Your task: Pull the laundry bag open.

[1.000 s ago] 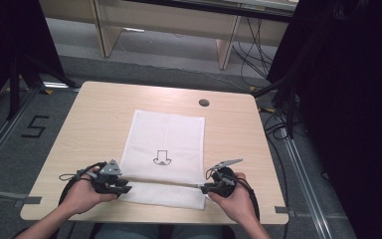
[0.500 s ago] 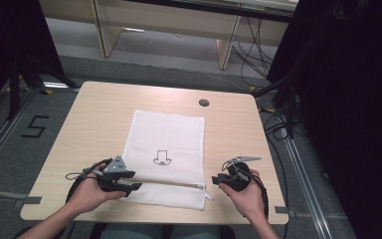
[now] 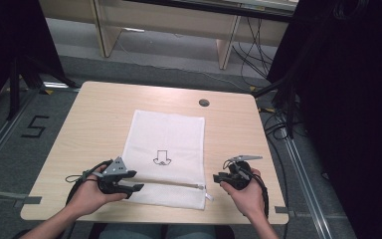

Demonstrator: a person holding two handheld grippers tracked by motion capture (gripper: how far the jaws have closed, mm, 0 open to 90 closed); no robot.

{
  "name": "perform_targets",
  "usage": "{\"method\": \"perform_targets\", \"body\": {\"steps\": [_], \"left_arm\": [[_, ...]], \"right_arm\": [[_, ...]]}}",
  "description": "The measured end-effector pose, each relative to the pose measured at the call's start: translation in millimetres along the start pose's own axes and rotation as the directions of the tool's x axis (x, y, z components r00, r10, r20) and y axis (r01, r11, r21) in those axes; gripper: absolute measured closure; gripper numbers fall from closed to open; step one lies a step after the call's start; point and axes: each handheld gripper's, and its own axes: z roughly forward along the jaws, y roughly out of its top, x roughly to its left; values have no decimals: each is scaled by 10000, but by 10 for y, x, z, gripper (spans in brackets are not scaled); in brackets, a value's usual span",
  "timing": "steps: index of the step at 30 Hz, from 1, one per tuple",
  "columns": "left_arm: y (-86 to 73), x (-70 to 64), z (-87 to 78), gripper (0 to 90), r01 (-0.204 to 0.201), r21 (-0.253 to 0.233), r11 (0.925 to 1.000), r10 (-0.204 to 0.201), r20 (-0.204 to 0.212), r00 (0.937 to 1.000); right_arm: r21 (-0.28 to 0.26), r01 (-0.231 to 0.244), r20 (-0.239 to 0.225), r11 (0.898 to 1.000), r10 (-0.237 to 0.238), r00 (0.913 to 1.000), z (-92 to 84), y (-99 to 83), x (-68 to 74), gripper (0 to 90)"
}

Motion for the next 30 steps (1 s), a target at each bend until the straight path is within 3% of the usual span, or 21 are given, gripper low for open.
{"method": "perform_targets", "body": {"steps": [4,6,7,8,10,12,13,15,19,20,26,27,28,30], "left_arm": [[46,-35,31,406,68,-198,9998,-69,-53,10000],[103,-71,61,413,-233,-59,9997,233,61,9997],[126,-85,75,416,-519,-22,9986,519,-124,9986],[126,-85,75,420,-519,-22,9986,519,-124,9986],[177,-139,131,425,-495,-282,9984,497,52,9988],[234,-177,168,432,-772,-232,9967,776,192,9968],[268,-211,209,435,-888,-301,9956,897,282,9956],[289,-232,233,438,-935,-215,9954,942,339,9950],[327,-319,335,486,-1142,-132,9934,1148,565,9918],[337,-351,375,498,-1328,-4,9911,1324,756,9883],[348,-412,489,592,-1591,206,9870,1572,729,9849],[343,-418,508,592,-1558,335,9872,1530,753,9854],[336,-406,523,604,-1853,528,9813,1814,710,9808],[316,-408,547,626,-1816,622,9814,1770,719,9816]], "right_arm": [[382,430,-257,9983,-420,9988,34,20,39,849],[742,834,-359,9937,-809,9961,82,22,100,900],[836,974,-471,9917,-937,9945,94,21,110,900],[836,974,-471,9917,-937,9945,94,21,110,900],[1185,1000,-44,9879,-1002,9950,103,19,149,900],[1350,941,-93,9864,-937,9956,122,12,145,900],[1533,656,-162,9860,-639,9978,140,7,148,900],[1558,725,-137,9851,-712,9974,150,7,139,900],[1393,479,-374,9891,-431,9984,156,14,158,880],[1303,438,-374,9905,-392,9985,161,21,159,875],[1536,19,-773,9881,101,9970,269,52,141,835],[1536,19,-773,9881,101,9970,269,52,141,835],[1568,-15,-800,9876,142,9967,284,53,145,828],[1692,45,-862,9856,102,9962,312,56,151,793]]}}
